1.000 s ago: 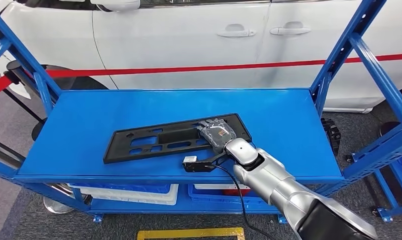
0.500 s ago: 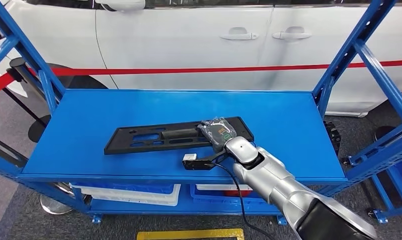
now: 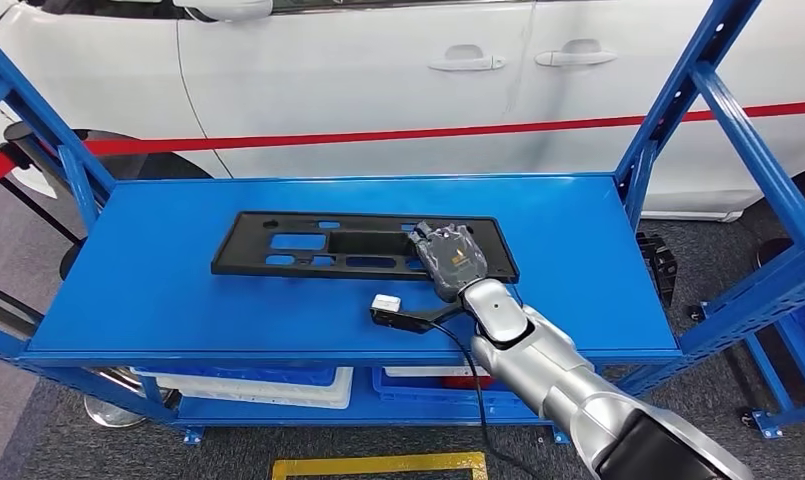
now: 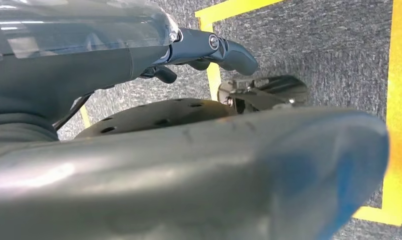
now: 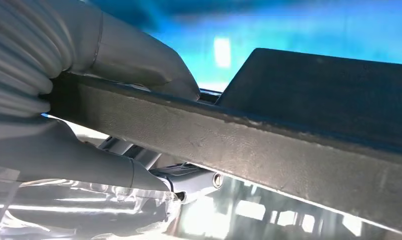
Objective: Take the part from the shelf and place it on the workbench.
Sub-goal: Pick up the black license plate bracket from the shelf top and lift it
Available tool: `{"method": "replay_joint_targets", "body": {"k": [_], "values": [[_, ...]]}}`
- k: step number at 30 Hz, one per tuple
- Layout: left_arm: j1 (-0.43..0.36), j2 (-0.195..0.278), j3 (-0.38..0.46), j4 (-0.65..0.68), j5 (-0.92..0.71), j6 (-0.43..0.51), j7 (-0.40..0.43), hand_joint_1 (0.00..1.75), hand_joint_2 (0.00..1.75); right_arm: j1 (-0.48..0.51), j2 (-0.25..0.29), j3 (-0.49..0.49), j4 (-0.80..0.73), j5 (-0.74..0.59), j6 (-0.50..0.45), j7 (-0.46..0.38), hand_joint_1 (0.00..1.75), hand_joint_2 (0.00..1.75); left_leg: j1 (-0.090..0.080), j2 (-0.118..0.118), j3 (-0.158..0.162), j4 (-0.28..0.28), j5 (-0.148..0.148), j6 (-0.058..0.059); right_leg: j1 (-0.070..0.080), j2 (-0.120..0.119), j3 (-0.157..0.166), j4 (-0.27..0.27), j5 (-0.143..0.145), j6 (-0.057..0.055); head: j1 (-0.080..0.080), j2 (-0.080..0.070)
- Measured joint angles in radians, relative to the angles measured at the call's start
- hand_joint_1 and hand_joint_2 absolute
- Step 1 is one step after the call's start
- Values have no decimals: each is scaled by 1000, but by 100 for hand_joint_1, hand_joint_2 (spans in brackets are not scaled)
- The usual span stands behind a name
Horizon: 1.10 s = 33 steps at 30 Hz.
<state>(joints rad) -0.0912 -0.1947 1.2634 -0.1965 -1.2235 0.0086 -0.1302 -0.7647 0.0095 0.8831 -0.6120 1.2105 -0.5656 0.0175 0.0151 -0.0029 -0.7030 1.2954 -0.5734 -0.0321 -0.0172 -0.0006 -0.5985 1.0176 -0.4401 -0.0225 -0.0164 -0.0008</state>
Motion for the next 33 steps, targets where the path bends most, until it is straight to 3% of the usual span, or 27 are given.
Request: {"method": "replay_joint_targets", "body": {"k": [1, 3, 5, 8, 10, 13, 15, 16, 17, 18, 20, 21, 25, 27, 29, 30, 31, 33], "values": [[0, 0, 0, 0, -1, 4, -1, 0, 175, 8, 0, -15, -19, 29, -37, 14, 175, 175, 0, 0, 5, -18, 22, 0, 0, 1, 1, 2, -1, 0, 0, 0], [0, -1, 0, 0, -2, 9, -2, 0, 175, 32, 1, -54, -86, 108, -89, 30, 175, 175, 1, 1, 55, -140, 94, 4, 1, 3, 3, 5, -7, 4, 0, 0], [-1, -3, 0, 0, -1, 15, -4, 0, 175, 70, 3, -116, -193, 193, -115, 19, 175, 175, -1, 0, 100, -244, 132, 11, 5, 3, 0, 11, -11, 12, 0, 0], [-1, -8, 0, 0, 3, 21, -8, 0, 175, 135, 15, -223, -379, 266, -127, -42, 175, 175, -4, -4, 109, -271, 130, 27, 8, 1, -4, 11, -12, 27, 1, 0], [0, -12, 0, 0, 5, 21, -11, 0, 175, 166, 23, -280, -482, 277, -129, -72, 175, 175, -2, -4, 112, -278, 134, 41, 5, 0, -14, 35, -31, 36, 2, 0], [-2, -16, 0, 1, 6, 21, -16, 0, 175, 198, 35, -353, -595, 272, -132, -121, 175, 175, -1, -4, 114, -282, 136, 55, 3, 1, -93, 199, -114, 43, 3, 0], [-1, -18, 0, 1, 6, 22, -18, 0, 175, 226, 49, -404, -667, 262, -132, -192, 175, 175, -3, -4, 115, -281, 134, 56, 3, 1, -140, 285, -133, 44, 3, 0], [-1, -18, 0, 1, 6, 24, -18, 0, 175, 239, 60, -428, -701, 257, -132, -232, 175, 175, -3, -5, 115, -279, 133, 56, 3, 1, -140, 278, -116, 43, 3, 0], [-1, -19, 0, 1, 5, 27, -17, 0, 175, 249, 74, -450, -733, 251, -132, -270, 175, 175, -3, -5, 116, -278, 132, 54, 3, 1, -122, 235, -84, 41, 3, 0], [-2, -20, 0, 1, 3, 32, -16, 0, 175, 256, 88, -472, -763, 244, -132, -304, 175, 175, -3, -5, 117, -276, 130, 52, 3, 0, -90, 168, -47, 37, 3, 0], [-4, -23, -1, 1, -5, 48, -6, 0, 175, 268, 118, -520, -818, 226, -132, -375, 175, 175, -7, -6, 117, -273, 125, 45, 8, 0, -33, 52, -6, 30, 2, 0], [-3, -25, -1, 1, -10, 57, 2, 0, 175, 276, 135, -545, -842, 218, -132, -411, 175, 175, -9, -6, 117, -272, 124, 40, 11, 1, -20, 25, -2, 27, 2, 0], [-3, -25, -3, 1, -21, 79, 25, 0, 175, 304, 193, -621, -908, 188, -133, -515, 175, 175, -8, -4, 113, -257, 107, 18, 8, 4, -16, 12, -1, 10, 1, 0], [-3, -25, -3, 1, -19, 83, 31, 0, 175, 316, 231, -665, -929, 152, -133, -603, 175, 175, -5, -3, 77, -172, 55, 10, 5, 3, -14, 8, 1, 0, 1, 0], [-4, -25, -3, 1, -14, 84, 33, 0, 175, 332, 266, -711, -943, 105, -133, -680, 175, 175, -4, -3, 21, -44, -4, 5, 7, 2, -13, 8, 0, -5, 0, 0], [-5, -25, -3, 1, -13, 84, 35, 0, 175, 342, 279, -729, -947, 75, -133, -700, 175, 175, -4, -3, 4, -4, -14, 3, 7, 1, -13, 8, 0, -5, 0, 0], [-6, -25, -3, 1, -13, 84, 36, 0, 175, 351, 287, -739, -949, 38, -133, -706, 175, 175, -4, -3, 4, 0, -4, 3, 8, 1, -13, 8, 0, -5, 0, 0], [-7, -25, -3, 1, -11, 84, 38, 0, 175, 368, 301, -747, -949, -64, -133, -709, 175, 175, -3, -3, 56, -101, 59, 5, 8, 3, -12, 9, 0, -5, 0, 0]]}}
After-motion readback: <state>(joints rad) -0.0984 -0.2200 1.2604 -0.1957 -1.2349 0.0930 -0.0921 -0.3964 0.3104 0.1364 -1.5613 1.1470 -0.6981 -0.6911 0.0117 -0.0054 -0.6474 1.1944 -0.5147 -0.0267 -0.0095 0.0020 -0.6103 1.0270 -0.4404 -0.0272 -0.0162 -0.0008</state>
